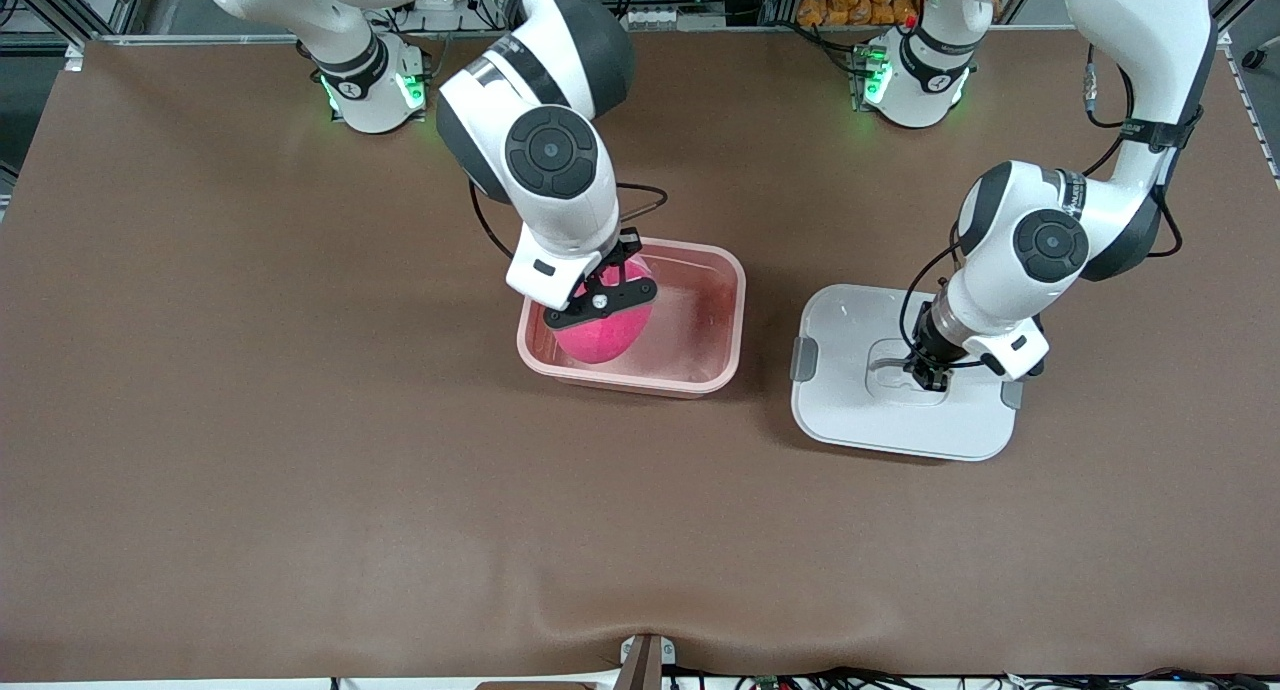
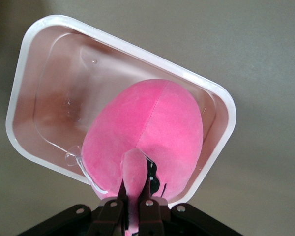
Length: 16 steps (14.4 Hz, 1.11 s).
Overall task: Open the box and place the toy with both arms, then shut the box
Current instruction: 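Carry the pink plush over the open pink box with the right gripper, then lower the plush into the box and open the right gripper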
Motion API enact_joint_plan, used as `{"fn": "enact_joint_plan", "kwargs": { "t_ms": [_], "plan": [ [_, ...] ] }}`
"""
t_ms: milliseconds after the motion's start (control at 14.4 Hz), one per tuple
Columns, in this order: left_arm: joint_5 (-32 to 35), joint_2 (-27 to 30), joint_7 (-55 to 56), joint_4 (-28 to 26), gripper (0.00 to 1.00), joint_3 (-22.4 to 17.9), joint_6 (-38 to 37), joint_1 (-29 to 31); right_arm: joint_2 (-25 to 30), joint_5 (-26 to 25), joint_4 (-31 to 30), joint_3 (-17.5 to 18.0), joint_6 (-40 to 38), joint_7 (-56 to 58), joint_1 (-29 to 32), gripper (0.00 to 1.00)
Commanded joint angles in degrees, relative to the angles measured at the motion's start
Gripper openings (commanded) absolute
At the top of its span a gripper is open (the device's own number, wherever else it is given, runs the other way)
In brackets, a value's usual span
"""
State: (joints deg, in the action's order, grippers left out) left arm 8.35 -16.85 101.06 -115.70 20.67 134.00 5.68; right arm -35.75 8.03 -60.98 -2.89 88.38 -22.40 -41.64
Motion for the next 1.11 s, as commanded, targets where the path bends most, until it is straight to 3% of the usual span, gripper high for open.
{"fn": "enact_joint_plan", "kwargs": {
  "t_ms": [0, 417, 835, 1044],
  "plan": [
    [-1.23, 1.91, -0.86, -1.81, 0.00, 0.25, 0.30, 0.47, -2.48, -1.08, 2.35, -0.97, 0.47, -1.60, -0.81, 0.00],
    [-1.05, 1.91, -0.51, -1.28, 0.00, 0.43, -0.93, -0.85, -5.73, -9.51, 1.74, -0.80, 0.83, -1.51, -3.53, 0.00],
    [-0.61, 1.21, -0.51, -0.66, 0.00, 0.78, -0.93, -1.46, -8.10, -10.14, 1.39, -0.80, 3.11, -3.17, -5.73, 0.00],
    [-0.61, 1.03, -0.51, -0.31, 0.00, 0.78, -0.93, -1.81, -10.39, -10.58, 1.21, -0.71, 9.60, -7.63, -7.40, 0.00]
  ]
}}
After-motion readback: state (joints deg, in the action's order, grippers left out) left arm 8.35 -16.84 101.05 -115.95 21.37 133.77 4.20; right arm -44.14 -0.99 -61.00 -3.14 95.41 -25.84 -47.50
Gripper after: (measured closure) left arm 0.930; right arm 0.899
